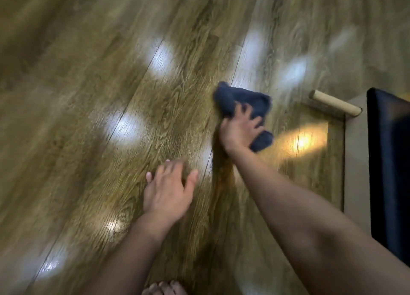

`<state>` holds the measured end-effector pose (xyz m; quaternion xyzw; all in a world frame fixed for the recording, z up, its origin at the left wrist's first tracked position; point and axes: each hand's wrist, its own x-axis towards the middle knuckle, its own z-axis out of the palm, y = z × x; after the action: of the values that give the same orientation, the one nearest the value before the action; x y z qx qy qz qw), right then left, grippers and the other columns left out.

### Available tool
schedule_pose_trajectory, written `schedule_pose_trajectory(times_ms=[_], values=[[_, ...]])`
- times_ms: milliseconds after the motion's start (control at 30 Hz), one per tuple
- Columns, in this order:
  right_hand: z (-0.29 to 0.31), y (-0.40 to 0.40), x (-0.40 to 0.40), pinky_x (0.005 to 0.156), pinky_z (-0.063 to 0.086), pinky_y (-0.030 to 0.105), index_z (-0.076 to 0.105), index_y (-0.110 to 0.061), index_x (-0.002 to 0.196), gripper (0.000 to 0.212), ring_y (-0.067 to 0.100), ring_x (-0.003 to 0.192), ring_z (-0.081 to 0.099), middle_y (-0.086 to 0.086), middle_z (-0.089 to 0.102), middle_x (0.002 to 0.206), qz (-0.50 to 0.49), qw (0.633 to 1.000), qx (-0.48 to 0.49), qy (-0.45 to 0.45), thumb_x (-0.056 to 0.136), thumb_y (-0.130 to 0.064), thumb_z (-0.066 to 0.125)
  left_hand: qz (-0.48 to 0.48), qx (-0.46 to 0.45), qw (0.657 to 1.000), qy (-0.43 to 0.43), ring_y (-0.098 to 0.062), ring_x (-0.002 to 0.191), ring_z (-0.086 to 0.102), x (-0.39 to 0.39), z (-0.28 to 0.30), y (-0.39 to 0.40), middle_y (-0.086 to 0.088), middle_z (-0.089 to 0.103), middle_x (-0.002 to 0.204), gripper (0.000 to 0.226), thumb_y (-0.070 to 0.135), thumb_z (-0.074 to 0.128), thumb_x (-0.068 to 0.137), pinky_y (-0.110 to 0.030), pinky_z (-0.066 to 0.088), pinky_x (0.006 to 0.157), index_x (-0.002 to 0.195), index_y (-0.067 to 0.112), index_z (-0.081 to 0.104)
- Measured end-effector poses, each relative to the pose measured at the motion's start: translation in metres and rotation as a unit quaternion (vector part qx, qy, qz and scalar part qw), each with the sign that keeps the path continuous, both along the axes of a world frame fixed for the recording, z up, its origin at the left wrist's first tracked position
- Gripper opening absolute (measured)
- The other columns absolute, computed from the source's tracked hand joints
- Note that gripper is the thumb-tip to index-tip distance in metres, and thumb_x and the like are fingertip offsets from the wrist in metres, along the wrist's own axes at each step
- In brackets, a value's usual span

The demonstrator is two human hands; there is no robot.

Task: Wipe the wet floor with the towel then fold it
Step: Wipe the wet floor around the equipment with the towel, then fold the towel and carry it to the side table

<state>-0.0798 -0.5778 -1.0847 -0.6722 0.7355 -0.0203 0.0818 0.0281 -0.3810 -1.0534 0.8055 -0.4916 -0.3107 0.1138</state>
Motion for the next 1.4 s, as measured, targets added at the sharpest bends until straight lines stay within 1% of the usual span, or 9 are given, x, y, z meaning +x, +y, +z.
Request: schedule_pose_trajectory(times_ms=[133,233,333,400,567,667,800,1233,1400], values=[[0.001,0.094,0.078,0.111,0.026,0.058,0.039,-0.035,0.149,0.053,0.048,0.137,0.032,-0.001,0.032,0.160,0.317,0.947,0.045,-0.008,0.097,-0.034,0.044,0.280,-0.116,0.952,-0.035,-0.036,0.126,0.043,0.034,0.012,-0.014,-0.014,0.049,0.136,0.052,0.052,0.036,0.097,-0.056,0.036,0.099,0.134,0.018,0.046],[-0.002,0.180,0.070,0.108,0.033,0.056,0.054,-0.030,0.140,0.052,0.050,0.131,0.041,0.001,0.049,0.147,0.557,0.829,0.049,-0.018,0.089,-0.037,0.054,0.324,-0.104,0.936,-0.093,-0.035,0.133,0.037,0.074,0.012,-0.014,-0.015,0.043,0.142,0.054,0.052,0.035,0.098,-0.068,0.023,0.104,0.136,0.016,0.044],[-0.011,0.202,0.013,0.105,0.036,0.052,0.050,-0.031,0.140,0.053,0.046,0.129,0.043,0.001,0.045,0.149,0.668,0.743,0.030,-0.002,0.088,-0.044,0.049,0.347,0.004,0.936,-0.064,-0.034,0.143,0.025,0.113,0.002,-0.004,-0.014,0.032,0.154,0.062,0.056,0.038,0.098,-0.073,0.011,0.107,0.143,0.014,0.039],[-0.014,0.174,-0.025,0.098,0.040,0.050,0.049,-0.031,0.141,0.057,0.045,0.125,0.050,0.000,0.048,0.149,0.647,0.763,-0.013,0.009,0.086,-0.048,0.051,0.337,0.070,0.937,-0.053,-0.033,0.145,0.021,0.130,-0.008,0.011,-0.012,0.027,0.157,0.062,0.054,0.043,0.097,-0.073,0.013,0.108,0.146,0.016,0.037],[0.006,0.021,-0.063,0.100,0.040,0.056,0.041,-0.032,0.147,0.061,0.043,0.128,0.046,0.002,0.042,0.152,0.304,0.950,0.000,0.064,0.090,-0.045,0.055,0.229,0.102,0.960,-0.126,-0.017,0.150,0.010,0.132,-0.024,0.038,0.008,0.016,0.165,0.061,0.045,0.050,0.094,-0.072,0.018,0.105,0.151,0.034,0.030],[0.022,-0.061,-0.036,0.107,0.033,0.062,0.043,-0.027,0.140,0.047,0.045,0.130,0.038,0.007,0.041,0.145,0.133,0.991,0.022,0.016,0.094,-0.034,0.053,0.236,0.111,0.956,-0.132,-0.018,0.151,0.007,0.131,-0.027,0.034,0.013,0.012,0.165,0.065,0.046,0.051,0.093,-0.073,0.018,0.104,0.152,0.038,0.025],[0.023,-0.107,0.046,0.114,0.016,0.062,0.045,-0.028,0.140,0.045,0.046,0.138,0.027,0.004,0.037,0.150,0.002,0.998,0.054,-0.033,0.097,-0.020,0.052,0.213,0.121,0.958,-0.146,-0.021,0.150,0.010,0.136,-0.023,0.027,0.016,0.013,0.163,0.065,0.046,0.054,0.092,-0.067,0.026,0.101,0.151,0.041,0.026],[0.003,-0.020,0.269,0.108,0.020,0.058,0.041,-0.039,0.143,0.050,0.048,0.136,0.027,-0.006,0.025,0.161,0.262,0.963,0.057,-0.015,0.097,-0.020,0.046,0.173,0.119,0.971,-0.113,-0.017,0.151,-0.002,0.141,-0.021,0.035,0.021,0.001,0.164,0.068,0.052,0.050,0.095,-0.068,0.021,0.107,0.154,0.047,0.016],[0.002,0.081,0.255,0.097,0.030,0.054,0.042,-0.037,0.142,0.048,0.042,0.122,0.038,-0.005,0.038,0.153,0.389,0.921,0.016,0.014,0.096,-0.030,0.052,0.268,0.047,0.959,0.074,-0.011,0.151,0.007,0.160,-0.014,0.043,0.016,0.018,0.163,0.055,0.031,0.056,0.098,-0.058,0.009,0.115,0.148,0.042,0.037]])
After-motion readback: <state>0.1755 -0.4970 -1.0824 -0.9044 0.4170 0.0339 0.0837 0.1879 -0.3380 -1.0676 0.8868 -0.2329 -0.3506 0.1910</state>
